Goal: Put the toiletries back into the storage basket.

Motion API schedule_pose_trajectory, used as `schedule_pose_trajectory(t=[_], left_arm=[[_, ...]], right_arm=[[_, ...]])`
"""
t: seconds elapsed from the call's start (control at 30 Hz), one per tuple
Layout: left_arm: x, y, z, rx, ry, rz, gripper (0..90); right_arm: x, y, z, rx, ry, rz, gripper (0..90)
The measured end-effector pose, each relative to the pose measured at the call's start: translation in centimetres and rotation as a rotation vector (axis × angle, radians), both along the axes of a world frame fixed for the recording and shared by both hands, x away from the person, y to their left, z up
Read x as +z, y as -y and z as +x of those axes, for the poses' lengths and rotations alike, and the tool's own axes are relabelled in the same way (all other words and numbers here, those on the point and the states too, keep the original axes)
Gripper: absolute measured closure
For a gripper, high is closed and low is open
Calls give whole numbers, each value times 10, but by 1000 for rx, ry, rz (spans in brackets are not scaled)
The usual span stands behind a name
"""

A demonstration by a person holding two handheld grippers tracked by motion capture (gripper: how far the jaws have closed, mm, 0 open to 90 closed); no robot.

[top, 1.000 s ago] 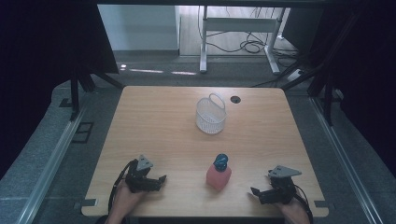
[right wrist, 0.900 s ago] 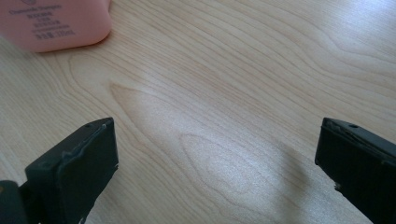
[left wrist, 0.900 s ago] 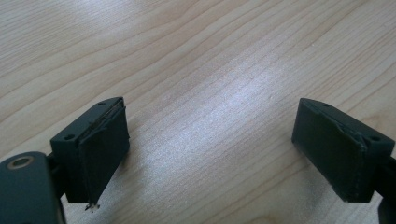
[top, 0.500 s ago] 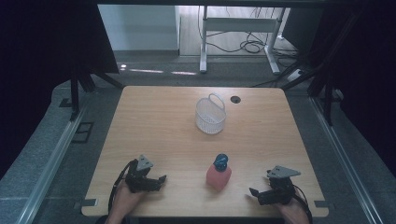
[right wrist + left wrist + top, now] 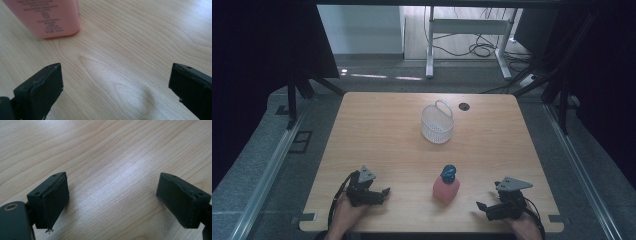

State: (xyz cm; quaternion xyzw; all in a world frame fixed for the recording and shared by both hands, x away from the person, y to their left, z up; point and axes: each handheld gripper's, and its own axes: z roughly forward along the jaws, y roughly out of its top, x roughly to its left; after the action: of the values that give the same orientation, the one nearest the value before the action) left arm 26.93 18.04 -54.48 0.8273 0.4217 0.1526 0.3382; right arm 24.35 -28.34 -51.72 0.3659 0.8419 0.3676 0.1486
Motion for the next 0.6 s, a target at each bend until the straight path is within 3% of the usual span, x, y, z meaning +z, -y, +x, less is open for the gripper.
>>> schedule_pose_trajectory(t=[0.6], left_arm=[[0,0,0,0,0,0,107]], right_arm=[[14,-10,-2,21,17,45,29]])
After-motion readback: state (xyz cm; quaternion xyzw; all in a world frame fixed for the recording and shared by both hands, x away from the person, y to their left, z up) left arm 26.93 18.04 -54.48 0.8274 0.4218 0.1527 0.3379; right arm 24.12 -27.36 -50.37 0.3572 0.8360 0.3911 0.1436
